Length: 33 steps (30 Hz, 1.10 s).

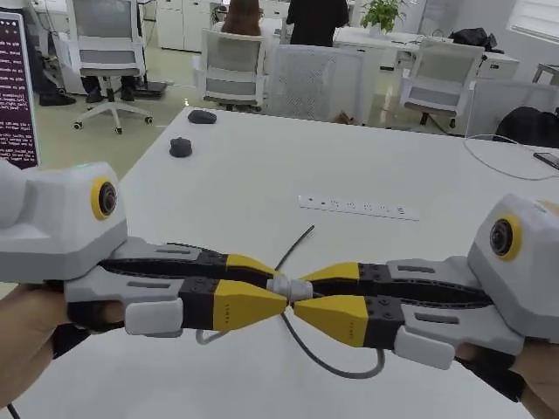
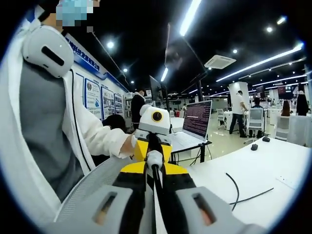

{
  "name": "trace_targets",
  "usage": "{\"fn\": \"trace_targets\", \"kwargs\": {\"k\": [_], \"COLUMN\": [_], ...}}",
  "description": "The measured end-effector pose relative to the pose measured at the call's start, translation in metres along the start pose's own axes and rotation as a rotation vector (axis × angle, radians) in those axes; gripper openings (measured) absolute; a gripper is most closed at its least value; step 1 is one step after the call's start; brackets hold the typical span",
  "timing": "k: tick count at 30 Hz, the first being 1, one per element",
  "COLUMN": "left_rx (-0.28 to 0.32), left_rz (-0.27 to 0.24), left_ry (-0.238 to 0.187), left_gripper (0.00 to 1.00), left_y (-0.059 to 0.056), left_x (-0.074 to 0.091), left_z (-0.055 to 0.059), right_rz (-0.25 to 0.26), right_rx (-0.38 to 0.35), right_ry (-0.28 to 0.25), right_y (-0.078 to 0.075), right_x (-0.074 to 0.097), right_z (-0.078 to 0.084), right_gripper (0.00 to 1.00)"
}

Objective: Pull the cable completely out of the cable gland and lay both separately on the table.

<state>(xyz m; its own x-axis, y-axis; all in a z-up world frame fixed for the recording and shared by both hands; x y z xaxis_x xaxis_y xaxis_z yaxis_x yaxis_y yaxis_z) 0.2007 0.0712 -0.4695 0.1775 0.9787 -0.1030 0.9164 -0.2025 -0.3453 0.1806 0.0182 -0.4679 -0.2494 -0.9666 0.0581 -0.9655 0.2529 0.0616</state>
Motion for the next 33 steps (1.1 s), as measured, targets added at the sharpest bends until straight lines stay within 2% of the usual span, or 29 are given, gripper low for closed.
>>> {"fn": "trace_targets", "kwargs": {"k": [1,2,4,5,6,8,14,18,23,25,28,30,31,33], "left_rx": [0.025,0.112,0.078,0.079,0.115,0.122,0.119,0.125,0.163,0.163,0.147,0.115,0.077,-0.019], "left_rz": [0.010,0.011,0.014,0.014,0.018,0.027,0.032,0.036,0.045,0.046,0.038,0.030,0.020,0.016], "left_ry": [-0.003,-0.011,-0.013,-0.013,-0.014,-0.013,0.006,0.014,0.016,0.016,0.014,0.008,0.005,0.012], "left_gripper": [0.13,0.13,0.13,0.13,0.13,0.13,0.13,0.13,0.13,0.14,0.14,0.14,0.14,0.14], "left_y": [0.000,0.000,0.002,0.002,0.003,0.003,0.001,0.000,-0.003,-0.003,-0.003,-0.004,-0.003,-0.005], "left_x": [0.000,0.000,0.001,0.001,0.001,0.002,0.002,0.001,-0.001,-0.001,-0.001,-0.001,0.000,0.000], "left_z": [0.000,0.001,0.002,0.002,0.003,0.004,0.005,0.008,0.011,0.011,0.011,0.009,0.007,0.004], "right_rz": [-0.004,-0.003,-0.004,-0.006,-0.007,-0.019,-0.021,-0.024,-0.031,-0.031,-0.022,-0.015,-0.010,-0.029], "right_rx": [0.010,0.098,0.079,0.092,0.104,0.169,0.277,0.304,0.408,0.425,0.416,0.393,0.345,0.196], "right_ry": [0.001,-0.007,0.012,0.014,0.012,0.007,0.006,0.024,0.036,0.045,0.047,0.039,0.023,-0.010], "right_y": [0.001,0.001,0.003,0.002,0.002,0.003,0.006,0.007,0.008,0.008,0.006,0.005,0.004,0.003], "right_x": [0.000,-0.001,-0.001,-0.001,-0.001,-0.001,-0.003,-0.002,-0.001,-0.001,-0.001,-0.001,0.000,0.001], "right_z": [0.000,-0.001,0.001,0.002,0.002,0.003,0.003,0.005,0.004,0.005,0.004,0.004,0.002,-0.002], "right_gripper": [0.09,0.08,0.08,0.08,0.08,0.08,0.09,0.09,0.09,0.09,0.10,0.11,0.11,0.12]}}
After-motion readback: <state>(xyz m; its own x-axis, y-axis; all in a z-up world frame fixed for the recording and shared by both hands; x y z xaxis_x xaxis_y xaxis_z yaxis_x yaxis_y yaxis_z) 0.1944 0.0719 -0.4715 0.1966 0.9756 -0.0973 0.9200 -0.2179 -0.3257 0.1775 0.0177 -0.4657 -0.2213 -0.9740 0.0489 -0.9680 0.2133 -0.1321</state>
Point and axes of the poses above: the centre of the closed fingertips' face, and the gripper's own axes: x roughly backward along the fingers, y roughly to its left, z roughly out of its underside, the point moved 3 cm from there along x, roughly backward along the fingers, and after that the axes turned 5 degrees about z, right-handed, at the moved point
